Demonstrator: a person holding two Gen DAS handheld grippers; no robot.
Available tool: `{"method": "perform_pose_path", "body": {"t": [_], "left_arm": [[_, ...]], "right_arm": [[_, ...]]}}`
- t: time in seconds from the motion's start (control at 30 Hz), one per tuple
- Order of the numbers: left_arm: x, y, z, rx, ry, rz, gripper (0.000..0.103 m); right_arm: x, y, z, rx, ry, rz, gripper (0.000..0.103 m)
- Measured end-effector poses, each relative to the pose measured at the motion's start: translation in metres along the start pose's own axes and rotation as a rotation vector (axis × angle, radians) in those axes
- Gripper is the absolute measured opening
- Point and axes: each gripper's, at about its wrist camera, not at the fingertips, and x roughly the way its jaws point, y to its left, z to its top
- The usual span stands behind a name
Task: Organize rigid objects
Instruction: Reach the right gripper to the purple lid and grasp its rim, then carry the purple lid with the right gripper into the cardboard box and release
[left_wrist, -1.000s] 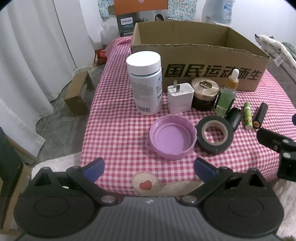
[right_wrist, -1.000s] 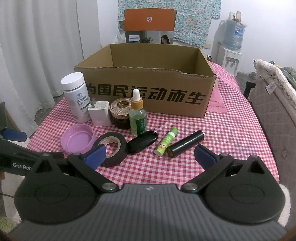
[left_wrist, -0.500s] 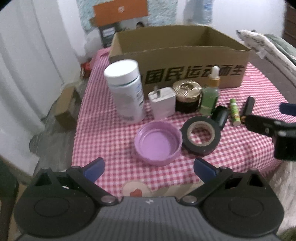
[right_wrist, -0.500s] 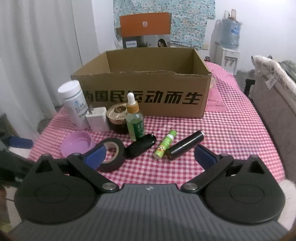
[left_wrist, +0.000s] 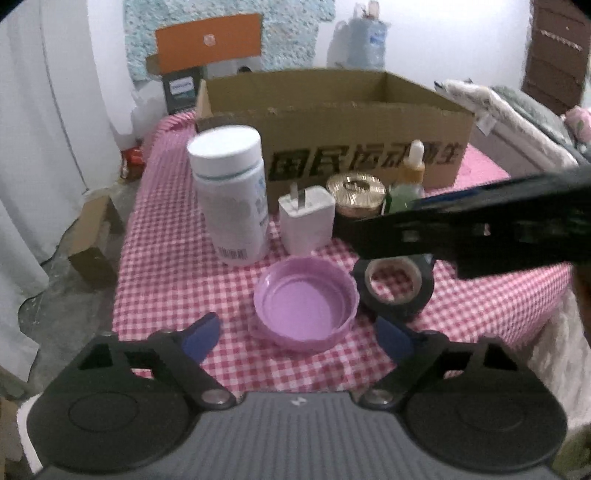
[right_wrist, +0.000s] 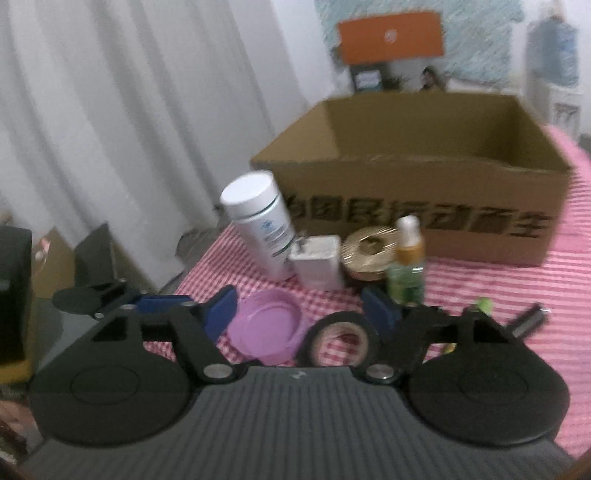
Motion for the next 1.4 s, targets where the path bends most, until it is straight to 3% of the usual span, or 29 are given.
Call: {"method": "perform_pose_path", "body": {"t": [0.07,0.13,0.3,0.47,0.6,0.73,0.97,1.13,1.4], "left_arm": [[0.005,0.000,-0.002,0.026,0.018,-0.005,0.087],[0.010,-0.002,-0.004,0.057,0.029,0.003,0.086],[0.023,-0.002,-0.003,0.121,0.045,0.018,0.085],[0.031,0.002,-0.001,0.128,0.054,-0.011,0.084],[0.033,0.004,0.003,0.120,0.051,-0.040,0.073],[0.034,0.004,0.004,0.124,0.042,-0.026,0.073],[0.006,0.005,0.007,0.117,-0.021,0.002,0.072],[-0.034,0.005,0.020,0.137,-0.123,0.049,0.072],[-0.080,0.019,0.092,0.149,-0.287,0.072,0.073]], "right_arm": [[0.016,0.003,0.004,-0.004,0.051,0.014,0.055],[0.032,0.005,0.008,-0.008,0.098,0.030,0.049],[0.060,0.013,0.011,-0.055,0.182,0.036,0.041],[0.075,0.014,0.013,-0.076,0.239,0.016,0.027],[0.084,0.014,0.014,-0.091,0.273,0.007,0.021],[0.090,0.016,0.013,-0.111,0.281,-0.003,0.014],[0.072,0.027,0.017,-0.156,0.204,0.006,0.011],[0.040,0.047,0.029,-0.203,0.107,0.011,0.012],[-0.019,0.069,0.091,-0.305,-0.112,0.005,0.012]]}}
